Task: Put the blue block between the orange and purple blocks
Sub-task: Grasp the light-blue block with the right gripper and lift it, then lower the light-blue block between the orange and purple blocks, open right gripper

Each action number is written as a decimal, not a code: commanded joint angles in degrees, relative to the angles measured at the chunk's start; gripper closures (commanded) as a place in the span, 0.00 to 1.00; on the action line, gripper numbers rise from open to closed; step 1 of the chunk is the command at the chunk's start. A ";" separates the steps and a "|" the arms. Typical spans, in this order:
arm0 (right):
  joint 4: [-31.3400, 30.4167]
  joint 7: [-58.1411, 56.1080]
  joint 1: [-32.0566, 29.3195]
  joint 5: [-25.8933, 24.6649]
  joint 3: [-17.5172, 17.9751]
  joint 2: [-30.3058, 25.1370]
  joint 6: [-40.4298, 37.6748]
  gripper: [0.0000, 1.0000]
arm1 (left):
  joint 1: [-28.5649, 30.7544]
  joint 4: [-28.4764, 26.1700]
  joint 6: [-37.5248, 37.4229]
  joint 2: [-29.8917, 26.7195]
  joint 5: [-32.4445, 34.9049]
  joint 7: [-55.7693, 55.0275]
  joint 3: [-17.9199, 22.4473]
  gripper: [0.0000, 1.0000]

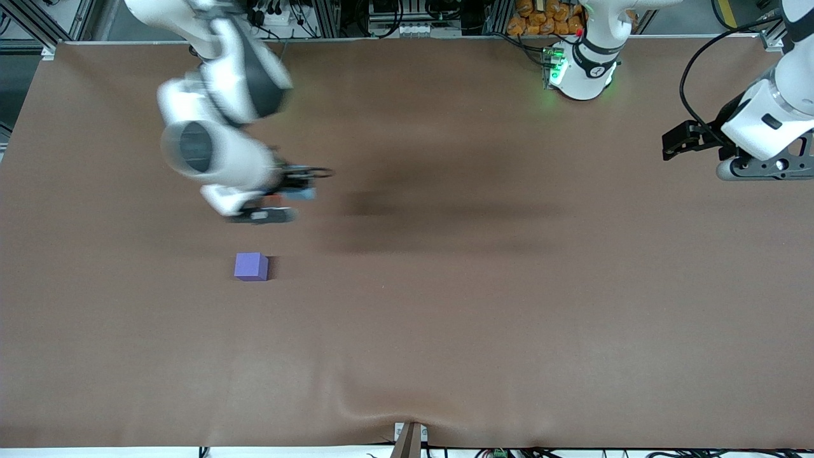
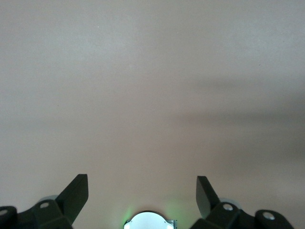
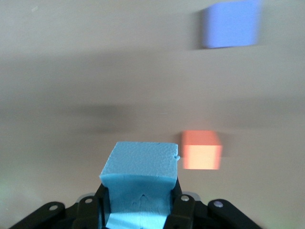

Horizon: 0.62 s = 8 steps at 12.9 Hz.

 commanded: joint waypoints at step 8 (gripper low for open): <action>-13.30 -4.09 -6.51 -1.34 1.49 3.28 18.48 1.00 | -1.22 3.80 -4.65 -0.84 0.79 3.51 2.58 0.00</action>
